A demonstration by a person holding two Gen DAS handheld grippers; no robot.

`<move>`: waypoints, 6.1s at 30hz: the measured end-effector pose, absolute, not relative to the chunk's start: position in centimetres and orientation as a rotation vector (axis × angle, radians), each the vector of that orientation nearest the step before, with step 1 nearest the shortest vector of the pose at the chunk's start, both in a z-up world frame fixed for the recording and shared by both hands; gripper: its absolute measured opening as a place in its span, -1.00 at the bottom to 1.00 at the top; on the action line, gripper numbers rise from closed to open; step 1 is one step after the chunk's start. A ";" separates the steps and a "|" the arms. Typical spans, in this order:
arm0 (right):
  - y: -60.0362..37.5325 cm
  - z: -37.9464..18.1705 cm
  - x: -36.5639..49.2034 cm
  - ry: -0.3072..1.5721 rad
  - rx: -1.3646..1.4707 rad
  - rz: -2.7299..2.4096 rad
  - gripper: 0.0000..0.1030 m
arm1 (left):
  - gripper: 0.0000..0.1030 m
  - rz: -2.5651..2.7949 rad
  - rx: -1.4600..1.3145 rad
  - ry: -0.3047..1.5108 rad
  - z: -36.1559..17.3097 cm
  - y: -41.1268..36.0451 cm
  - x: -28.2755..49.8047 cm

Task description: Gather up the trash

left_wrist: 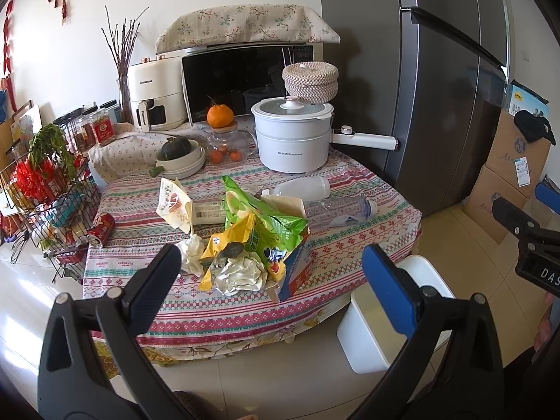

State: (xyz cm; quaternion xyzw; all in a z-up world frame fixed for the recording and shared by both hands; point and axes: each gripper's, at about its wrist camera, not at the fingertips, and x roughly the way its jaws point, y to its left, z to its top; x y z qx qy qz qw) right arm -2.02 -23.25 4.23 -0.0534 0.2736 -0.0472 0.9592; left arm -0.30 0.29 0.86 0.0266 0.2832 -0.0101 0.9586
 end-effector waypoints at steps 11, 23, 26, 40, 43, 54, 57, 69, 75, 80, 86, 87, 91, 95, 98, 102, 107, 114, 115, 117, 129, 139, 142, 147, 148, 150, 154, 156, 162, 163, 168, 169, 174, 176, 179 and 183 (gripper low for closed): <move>-23.2 4.2 -1.6 0.561 -0.103 -0.082 1.00 | 0.99 -0.008 0.073 0.575 1.1 0.6 0.2; -21.1 2.9 3.2 0.739 -0.077 0.059 1.00 | 0.99 0.061 0.094 0.745 1.1 10.0 7.3; -19.8 2.0 4.6 0.797 -0.089 0.126 1.00 | 0.99 0.112 0.100 0.834 0.3 15.2 10.6; -14.7 -2.0 9.8 0.967 -0.087 0.215 1.00 | 0.74 0.369 0.055 1.171 -10.5 36.7 23.6; -14.4 -2.7 10.6 0.981 -0.091 0.206 1.00 | 0.56 0.354 0.029 1.224 -13.4 38.6 25.3; -12.7 -5.5 14.4 1.035 -0.107 0.201 1.00 | 0.07 0.320 0.015 1.316 -18.5 39.0 27.9; -12.0 -5.6 15.7 1.048 -0.095 0.251 1.00 | 0.06 0.330 0.056 1.285 -18.3 37.4 27.4; -10.6 -5.7 21.6 1.138 -0.002 0.346 0.26 | 0.06 0.248 0.047 1.188 -14.9 29.4 23.4; -11.4 -8.7 24.2 1.275 0.132 0.374 -0.40 | 0.06 0.187 0.061 1.134 -13.0 25.6 21.1; -11.8 -9.7 24.9 1.294 0.155 0.335 -0.82 | 0.06 0.143 0.022 1.087 -11.1 23.0 19.5; -13.3 -7.5 24.6 1.199 0.171 0.289 -0.90 | 0.06 0.082 -0.013 1.035 -9.0 19.7 17.8; -13.5 -6.8 24.4 1.177 0.170 0.283 -0.90 | 0.06 0.069 -0.019 1.025 -8.6 19.1 17.5; -14.5 -4.4 24.1 1.113 0.175 0.266 -0.90 | 0.06 0.029 -0.023 0.972 -6.9 16.6 16.1; -15.6 -1.2 23.3 1.013 0.148 0.235 -0.91 | 0.06 -0.024 -0.036 0.907 -4.9 14.0 14.5; -17.1 0.9 22.1 0.947 0.150 0.212 -0.91 | 0.06 -0.070 -0.022 0.858 -3.6 11.7 13.3; -19.3 3.0 20.7 0.880 0.151 0.175 -0.91 | 0.06 -0.150 -0.004 0.805 -2.6 8.1 11.9; -22.2 5.0 18.2 0.808 0.144 0.146 -0.91 | 0.06 -0.246 0.023 0.762 -2.0 3.6 10.1; -27.1 5.8 12.8 0.735 0.134 0.109 -0.91 | 0.06 -0.383 0.072 0.748 -2.2 -2.8 8.2; -27.8 5.5 12.0 0.731 0.134 0.100 -0.91 | 0.06 -0.405 0.085 0.749 -2.4 -3.9 8.0; -29.4 4.6 10.5 0.731 0.142 0.090 -0.91 | 0.06 -0.463 0.125 0.762 -3.0 -6.2 7.4; -36.8 -5.5 8.7 0.946 0.143 -0.011 -0.91 | 0.06 -0.640 0.301 0.969 -12.9 -15.9 7.2; -35.9 -16.6 10.7 1.268 0.065 0.066 -0.90 | 0.06 -0.610 0.339 1.234 -21.2 -19.1 9.6; -35.9 -18.6 10.9 1.326 0.079 0.083 -0.90 | 0.06 -0.607 0.358 1.240 -22.2 -19.6 9.5; -36.1 -20.5 10.9 1.379 0.050 0.062 -0.90 | 0.06 -0.584 0.376 1.263 -23.5 -19.9 8.8; -36.2 -20.9 10.8 1.386 0.048 0.059 -0.90 | 0.06 -0.581 0.377 1.265 -23.6 -19.9 8.7; -36.4 -21.4 10.8 1.404 0.063 0.053 -0.90 | 0.06 -0.575 0.380 1.278 -23.9 -19.9 8.3; -37.0 -22.1 10.6 1.422 0.071 0.043 -0.90 | 0.06 -0.562 0.381 1.283 -24.3 -20.4 8.2; -37.5 -22.4 10.4 1.426 0.078 0.031 -0.90 | 0.10 -0.555 0.389 1.273 -24.1 -20.7 7.9; -38.8 -22.8 10.1 1.432 0.091 -0.005 -0.90 | 0.35 -0.547 0.376 1.247 -22.2 -20.6 7.3; -39.0 -22.9 10.9 1.434 0.092 -0.008 -0.90 | 0.35 -0.545 0.370 1.243 -21.8 -20.4 7.0; -38.9 -23.4 11.8 1.436 0.086 -0.018 -0.89 | 0.37 -0.544 0.359 1.202 -19.9 -19.1 6.9; -38.8 -23.4 11.9 1.436 0.082 -0.016 -0.88 | 0.39 -0.544 0.356 1.194 -19.4 -18.8 6.6; -38.3 -22.2 12.2 1.417 0.128 0.010 -0.63 | 0.52 -0.536 0.330 1.158 -16.9 -16.6 5.7; -38.3 -21.2 12.2 1.392 0.139 0.008 -0.20 | 0.55 -0.528 0.323 1.144 -15.7 -15.4 5.1; -38.3 -19.2 12.0 1.344 0.166 0.021 -0.07 | 0.61 -0.512 0.315 1.116 -14.1 -13.9 4.6; -38.0 -16.3 11.6 1.286 0.191 0.037 0.04 | 0.64 -0.491 0.285 1.093 -12.9 -11.4 5.5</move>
